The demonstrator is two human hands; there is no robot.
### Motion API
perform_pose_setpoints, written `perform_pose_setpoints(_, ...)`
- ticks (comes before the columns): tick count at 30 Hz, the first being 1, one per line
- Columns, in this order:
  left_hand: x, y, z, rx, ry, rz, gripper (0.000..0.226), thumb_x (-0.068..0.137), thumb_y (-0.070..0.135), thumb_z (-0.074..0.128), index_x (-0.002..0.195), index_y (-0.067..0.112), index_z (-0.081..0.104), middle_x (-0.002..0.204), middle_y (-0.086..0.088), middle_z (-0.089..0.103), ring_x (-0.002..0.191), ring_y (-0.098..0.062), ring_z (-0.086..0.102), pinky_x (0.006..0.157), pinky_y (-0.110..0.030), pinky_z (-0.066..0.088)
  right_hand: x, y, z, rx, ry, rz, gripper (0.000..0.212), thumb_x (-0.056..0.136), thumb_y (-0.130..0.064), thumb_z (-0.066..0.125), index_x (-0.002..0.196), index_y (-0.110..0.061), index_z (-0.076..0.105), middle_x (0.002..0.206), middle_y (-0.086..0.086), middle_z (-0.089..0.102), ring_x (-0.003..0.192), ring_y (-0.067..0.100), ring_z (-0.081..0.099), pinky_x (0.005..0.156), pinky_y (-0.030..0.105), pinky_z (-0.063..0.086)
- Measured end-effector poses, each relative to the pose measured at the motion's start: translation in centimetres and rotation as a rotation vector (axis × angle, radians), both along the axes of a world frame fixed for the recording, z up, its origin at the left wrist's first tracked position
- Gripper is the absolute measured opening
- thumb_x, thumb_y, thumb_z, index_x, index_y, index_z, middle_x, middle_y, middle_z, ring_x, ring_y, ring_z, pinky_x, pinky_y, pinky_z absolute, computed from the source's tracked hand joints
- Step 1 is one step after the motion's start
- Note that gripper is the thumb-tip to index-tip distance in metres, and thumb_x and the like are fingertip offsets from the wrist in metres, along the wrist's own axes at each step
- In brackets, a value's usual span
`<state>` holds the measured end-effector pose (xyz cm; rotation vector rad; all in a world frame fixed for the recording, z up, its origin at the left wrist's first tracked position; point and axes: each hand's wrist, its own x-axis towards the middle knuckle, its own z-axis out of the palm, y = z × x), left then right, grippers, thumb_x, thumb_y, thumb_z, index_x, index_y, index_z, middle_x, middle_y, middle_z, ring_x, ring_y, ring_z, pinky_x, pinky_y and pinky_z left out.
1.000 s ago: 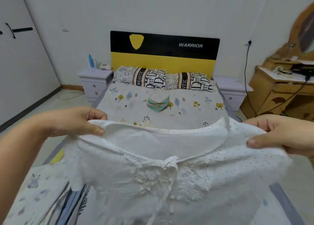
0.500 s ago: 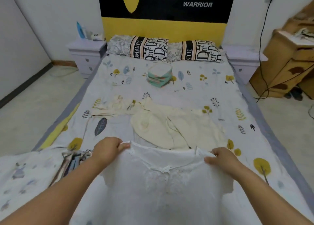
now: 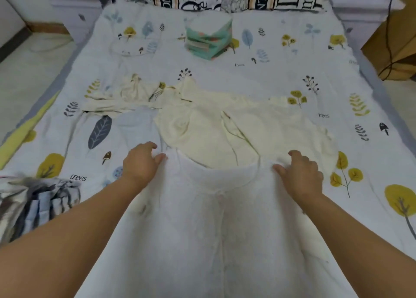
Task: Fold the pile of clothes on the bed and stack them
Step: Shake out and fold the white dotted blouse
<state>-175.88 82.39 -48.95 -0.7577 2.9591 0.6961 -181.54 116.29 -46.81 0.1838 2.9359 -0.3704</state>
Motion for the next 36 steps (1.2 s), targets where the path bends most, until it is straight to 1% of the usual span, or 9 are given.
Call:
perform_pose_setpoints(3,0.9,-0.4,-4.8,-0.099,-0.274,-0.008,0.061,0.088,0.041,0.057,0.137,0.011,0.038,0.137,-0.017,0.043,0.122,-0.039,0.043,0.098,-0.048,0.038,0.3,0.8,-3.3,0.137,-0.140,0.029,0.057,0.091,-0.047,0.050,0.135,-0.014,0.035,0.128,0.016,0.048,0.120,0.035,0.041,0.093,0.045,0.036)
perform_pose_setpoints(6,2.5,-0.6,-7.8,-0.109,-0.390,0.028,0.057,0.089,0.039,0.055,0.133,0.010,0.035,0.132,-0.019,0.045,0.117,-0.041,0.046,0.088,-0.048,0.039,1.2,1.4,-5.9,0.208,-0.191,0.085,0.048,0.091,-0.042,0.052,0.128,-0.013,0.041,0.124,0.015,0.051,0.116,0.033,0.045,0.091,0.042,0.038)
perform_pose_setpoints(13,1.8,-2.8,-7.3,-0.161,-0.029,0.138,0.018,0.091,0.012,0.048,0.099,-0.001,0.058,0.101,-0.025,0.060,0.090,-0.041,0.057,0.070,-0.039,0.038,0.0,2.4,-8.4,0.111,0.051,0.068,0.013,0.093,-0.010,0.044,0.098,0.000,0.050,0.090,0.023,0.061,0.081,0.035,0.057,0.060,0.034,0.033)
perform_pose_setpoints(17,1.1,-1.5,-5.3,-0.279,0.074,0.180,0.025,0.089,0.010,0.050,0.110,-0.002,0.057,0.110,-0.029,0.055,0.097,-0.045,0.052,0.078,-0.047,0.039,0.9,1.2,-7.5,0.073,0.211,-0.010,0.030,0.087,-0.007,0.052,0.115,0.004,0.050,0.108,0.030,0.053,0.099,0.044,0.050,0.076,0.048,0.040)
perform_pose_setpoints(21,4.5,3.7,-6.1,-0.252,0.129,-0.146,0.048,0.088,0.020,0.054,0.130,0.000,0.046,0.132,-0.028,0.046,0.119,-0.044,0.045,0.096,-0.059,0.034,7.0,-1.0,-8.1,0.070,0.284,0.271,0.060,0.078,-0.017,0.067,0.133,-0.001,0.045,0.134,0.031,0.044,0.124,0.046,0.043,0.100,0.058,0.034)
perform_pose_setpoints(25,9.6,7.5,-8.6,-0.266,-0.249,-0.605,0.072,0.089,0.059,-0.004,0.149,0.022,0.008,0.157,-0.012,0.007,0.143,-0.036,0.002,0.113,-0.054,0.004,12.4,-0.1,-9.6,0.230,-0.026,0.617,0.056,0.094,-0.048,0.029,0.139,-0.017,0.043,0.147,0.019,0.033,0.133,0.038,0.036,0.107,0.058,0.027)
perform_pose_setpoints(28,11.0,7.3,-10.0,-0.278,-0.477,-0.609,0.082,0.063,0.065,-0.038,0.138,0.033,-0.026,0.149,0.000,-0.030,0.135,-0.028,-0.029,0.113,-0.047,-0.011,12.1,1.1,-9.8,0.178,-0.250,0.624,0.061,0.097,-0.048,0.027,0.147,-0.028,0.000,0.153,0.007,-0.018,0.144,0.033,-0.002,0.115,0.048,0.004)
perform_pose_setpoints(32,9.7,9.4,-8.1,-0.182,-0.302,-0.485,0.056,0.095,0.033,0.038,0.146,0.013,0.027,0.156,-0.014,0.015,0.143,-0.033,0.014,0.113,-0.055,0.008,9.9,1.9,-7.9,-0.077,0.128,0.318,0.047,0.085,-0.010,0.064,0.129,-0.004,0.052,0.135,0.024,0.048,0.118,0.041,0.050,0.095,0.049,0.042)
perform_pose_setpoints(36,7.6,13.3,-6.3,-0.066,-0.063,-0.514,0.048,0.080,0.006,0.061,0.127,0.005,0.053,0.137,-0.020,0.046,0.129,-0.035,0.042,0.108,-0.058,0.027,6.0,5.0,-6.7,-0.183,0.061,-0.163,0.054,0.090,-0.008,0.049,0.142,-0.011,0.034,0.144,0.016,0.033,0.133,0.031,0.030,0.109,0.047,0.029)
